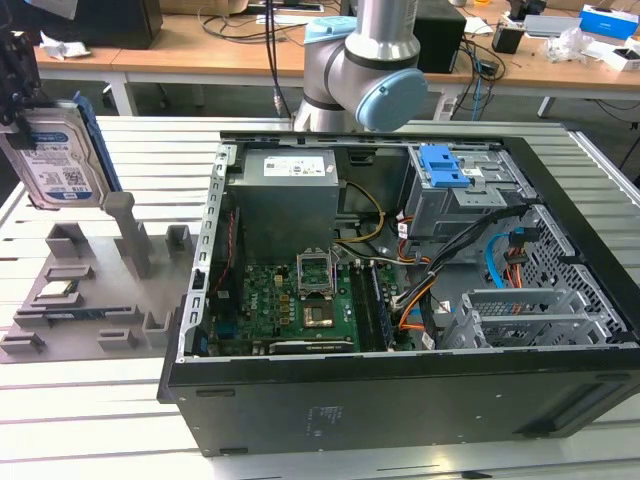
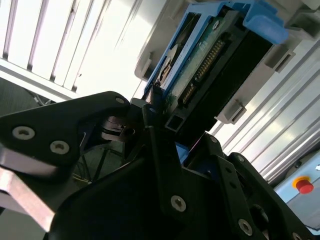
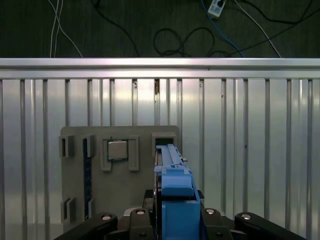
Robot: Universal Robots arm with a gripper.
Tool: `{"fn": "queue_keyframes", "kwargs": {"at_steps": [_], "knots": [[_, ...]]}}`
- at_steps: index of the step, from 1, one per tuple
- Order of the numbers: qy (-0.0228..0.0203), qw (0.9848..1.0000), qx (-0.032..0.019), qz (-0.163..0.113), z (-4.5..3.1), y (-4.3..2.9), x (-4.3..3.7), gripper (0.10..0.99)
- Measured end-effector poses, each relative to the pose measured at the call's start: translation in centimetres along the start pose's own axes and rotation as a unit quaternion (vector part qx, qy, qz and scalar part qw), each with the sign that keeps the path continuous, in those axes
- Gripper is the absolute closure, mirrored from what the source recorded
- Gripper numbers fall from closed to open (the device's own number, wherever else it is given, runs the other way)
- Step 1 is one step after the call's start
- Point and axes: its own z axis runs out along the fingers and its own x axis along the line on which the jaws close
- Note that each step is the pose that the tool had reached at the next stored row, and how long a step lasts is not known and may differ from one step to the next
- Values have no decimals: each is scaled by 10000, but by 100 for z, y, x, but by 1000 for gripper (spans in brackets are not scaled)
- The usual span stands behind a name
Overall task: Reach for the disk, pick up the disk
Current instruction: 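Pick up the disk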
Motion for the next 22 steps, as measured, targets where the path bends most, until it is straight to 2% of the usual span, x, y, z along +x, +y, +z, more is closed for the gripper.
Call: {"fn": "queue_keyframes", "kwargs": {"at_steps": [2, 5, 15, 22], "knots": [[0, 10000, 0, 0, -26, 0, 0, 722], [0, 10000, -2, 0, -120, -2, 0, 722], [0, 10000, -5, 0, -337, -4, 1, 722], [0, 10000, -7, 0, -537, -5, 1, 722]]}}
